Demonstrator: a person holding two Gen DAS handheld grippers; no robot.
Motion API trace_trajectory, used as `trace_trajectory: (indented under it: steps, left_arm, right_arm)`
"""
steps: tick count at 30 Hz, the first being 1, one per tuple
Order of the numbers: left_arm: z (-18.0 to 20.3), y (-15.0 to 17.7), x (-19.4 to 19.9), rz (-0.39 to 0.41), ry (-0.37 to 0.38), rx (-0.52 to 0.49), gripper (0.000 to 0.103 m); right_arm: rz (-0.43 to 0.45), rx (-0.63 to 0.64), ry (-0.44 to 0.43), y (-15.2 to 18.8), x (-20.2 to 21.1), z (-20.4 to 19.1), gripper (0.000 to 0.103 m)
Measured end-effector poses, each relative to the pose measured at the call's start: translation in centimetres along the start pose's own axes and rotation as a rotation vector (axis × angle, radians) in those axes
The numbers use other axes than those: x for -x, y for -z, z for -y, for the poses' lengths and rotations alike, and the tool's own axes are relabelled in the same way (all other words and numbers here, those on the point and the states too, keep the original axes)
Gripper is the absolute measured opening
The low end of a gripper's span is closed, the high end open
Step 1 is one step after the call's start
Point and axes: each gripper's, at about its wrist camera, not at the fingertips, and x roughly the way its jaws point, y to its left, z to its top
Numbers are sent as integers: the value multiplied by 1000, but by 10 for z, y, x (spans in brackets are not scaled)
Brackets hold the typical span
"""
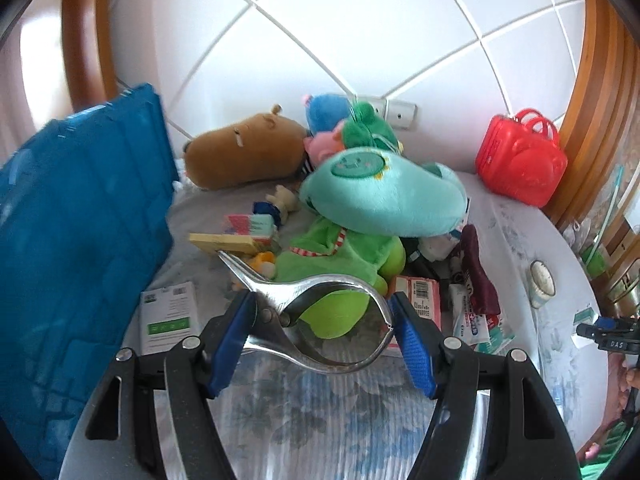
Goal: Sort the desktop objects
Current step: 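Carry the medicine box over the blue crate and open the right tool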
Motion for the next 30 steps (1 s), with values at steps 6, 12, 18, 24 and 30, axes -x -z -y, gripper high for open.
trace_trajectory:
  steps: [6, 12, 18, 24, 30]
  left_arm:
    - [-27, -3, 51, 43, -14, 21, 68]
    - [-67, -10, 102, 105, -6, 35, 68]
    - [-130, -20, 147, 138, 49, 13, 68]
    - [-196, -31, 180, 172, 89, -20, 68]
    - [-261, -38, 213, 225, 79, -15, 68]
  right_arm:
    - [88, 108, -76, -21, 42, -68, 64]
    - [161, 194, -111, -34, 78, -144, 64]
    - [223, 225, -119, -38, 108, -225, 64]
    - [283, 264, -137, -42, 136, -336, 64]
    - [346, 324, -185, -48, 163, -438, 64]
